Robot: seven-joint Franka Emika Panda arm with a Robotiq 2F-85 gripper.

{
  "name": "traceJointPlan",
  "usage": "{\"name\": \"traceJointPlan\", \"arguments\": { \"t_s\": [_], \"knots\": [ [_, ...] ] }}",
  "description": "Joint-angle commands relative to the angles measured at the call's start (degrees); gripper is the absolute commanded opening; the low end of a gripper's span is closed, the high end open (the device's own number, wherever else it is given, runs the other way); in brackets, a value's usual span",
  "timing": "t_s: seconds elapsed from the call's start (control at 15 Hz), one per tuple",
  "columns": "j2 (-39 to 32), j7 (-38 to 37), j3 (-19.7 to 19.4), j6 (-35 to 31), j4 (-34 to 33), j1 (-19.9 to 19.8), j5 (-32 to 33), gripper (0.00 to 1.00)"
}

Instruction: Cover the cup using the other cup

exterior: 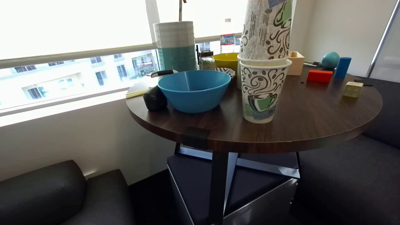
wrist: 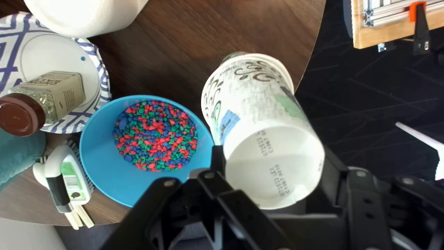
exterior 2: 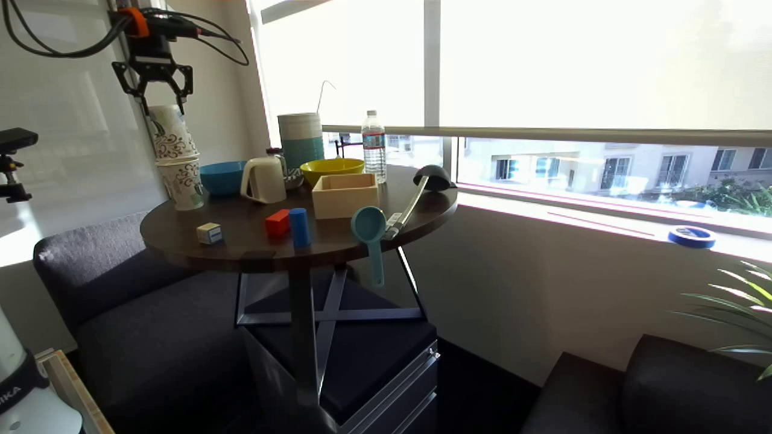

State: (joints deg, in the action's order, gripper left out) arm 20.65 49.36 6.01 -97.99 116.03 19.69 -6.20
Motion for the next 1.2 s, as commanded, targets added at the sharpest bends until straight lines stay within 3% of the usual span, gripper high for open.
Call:
{"name": "traceJointPlan", "arguments": {
  "t_s": [0.0, 1.13],
  "knots": [
    [-0.81, 1.49, 0.62, 1.27, -1.14, -0.8, -1.14, 0.4],
    [-0.61, 2.31, 0.68, 1.85, -0.59, -0.7, -1.66, 0.4]
  ]
}}
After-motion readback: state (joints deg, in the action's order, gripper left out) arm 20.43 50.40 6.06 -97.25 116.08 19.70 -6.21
